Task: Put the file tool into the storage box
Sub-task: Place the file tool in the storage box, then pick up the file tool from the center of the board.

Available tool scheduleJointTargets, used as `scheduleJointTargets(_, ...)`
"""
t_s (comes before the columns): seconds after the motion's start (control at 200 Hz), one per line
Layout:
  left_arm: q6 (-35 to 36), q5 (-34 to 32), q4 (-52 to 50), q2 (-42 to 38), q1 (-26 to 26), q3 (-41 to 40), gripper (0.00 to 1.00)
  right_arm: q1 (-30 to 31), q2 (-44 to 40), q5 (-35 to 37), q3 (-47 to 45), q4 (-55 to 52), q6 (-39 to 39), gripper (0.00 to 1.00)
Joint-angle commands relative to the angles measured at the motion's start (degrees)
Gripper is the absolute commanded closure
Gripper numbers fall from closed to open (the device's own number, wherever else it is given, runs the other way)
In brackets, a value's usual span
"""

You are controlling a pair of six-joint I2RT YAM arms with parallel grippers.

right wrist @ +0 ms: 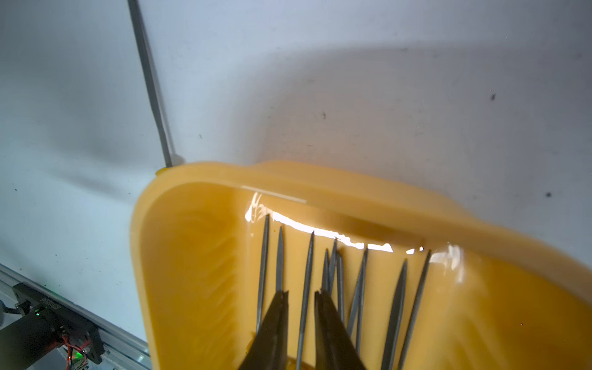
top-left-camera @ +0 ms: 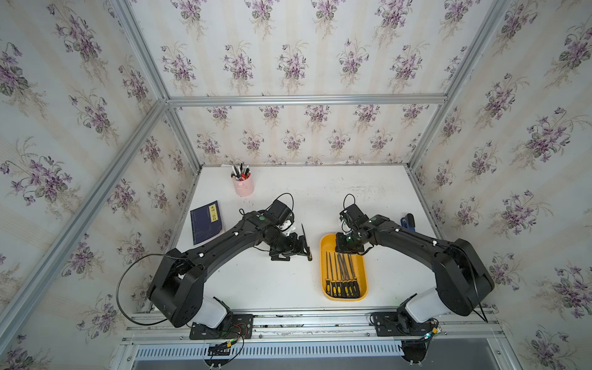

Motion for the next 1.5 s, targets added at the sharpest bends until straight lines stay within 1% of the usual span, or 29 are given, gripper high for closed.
scheduleJointTargets(0.0, 0.0, -0.5, 1.0, 0.2, 0.0, 0.1, 0.11, 0.0, -0.9, 1.1, 1.9, -2.2, -0.4, 0.78)
scheduleJointTargets(0.2, -3.2, -2.3, 1.9, 2.1, 0.0, 0.6, 0.11, -0.1, -2.4, 2.4, 6.3, -5.0, -0.9, 0.76)
scheduleJointTargets(0.38, -8.4, -5.2, 2.7, 7.6, -0.6, 2.9, 0.12, -0.2, -2.3, 2.5, 10.9, -6.8, -0.9, 0.76)
scheduleJointTargets(0.575, -13.0, -9.4, 2.9, 13.9, -1.0, 7.0, 0.16, -0.2, -2.5, 2.2, 13.4, -7.6, -1.0, 0.76)
scheduleJointTargets(0.694, -14.5, -10.1, 4.1, 16.9, -1.4, 8.5, 0.20, -0.3, -2.9, 2.3, 13.3, -8.1, -1.1, 0.76)
scheduleJointTargets(0.809, -15.1, -10.2, 3.0, 19.3, -2.0, 10.3, 0.25, -0.4, -3.5, 2.5, 12.5, -8.2, -1.1, 0.76)
scheduleJointTargets(0.929, -15.5, -11.8, 2.0, 21.0, -3.0, 11.8, 0.29, -0.4, -4.0, 2.6, 11.8, -7.9, -1.1, 0.76)
scheduleJointTargets(0.989, -16.4, -13.4, 1.6, 21.6, -3.5, 12.0, 0.33, -0.5, -4.0, 2.9, 11.6, -7.8, -1.1, 0.76)
scheduleJointTargets(1.049, -17.1, -13.6, 1.1, 23.0, -3.7, 12.3, 0.36, -0.6, -3.8, 3.0, 11.4, -7.9, -1.1, 0.76)
scheduleJointTargets(1.214, -17.0, -14.8, -1.4, 26.5, -5.3, 15.1, 0.38, -0.7, -3.8, 2.9, 11.0, -7.4, -1.4, 0.76)
scheduleJointTargets(1.229, -16.9, -16.4, -1.6, 27.0, -5.4, 15.5, 0.38, -0.7, -3.8, 2.9, 11.0, -7.4, -1.4, 0.76)
scheduleJointTargets(1.264, -16.7, -16.8, -1.9, 28.0, -5.6, 16.0, 0.39, -0.7, -3.8, 2.9, 10.9, -7.4, -1.6, 0.76)
scheduleJointTargets(1.354, -16.6, -17.1, -2.5, 29.3, -5.7, 16.0, 0.44, -0.8, -3.9, 2.7, 10.8, -7.2, -1.7, 0.76)
scheduleJointTargets(1.369, -16.5, -17.2, -2.5, 29.4, -5.7, 15.9, 0.48, -0.8, -4.0, 2.8, 10.7, -7.3, -1.8, 0.76)
scheduleJointTargets(1.494, -15.2, -18.4, -3.3, 29.3, -5.7, 14.8, 0.66, -0.9, -4.8, 3.0, 10.1, -7.3, -2.4, 0.76)
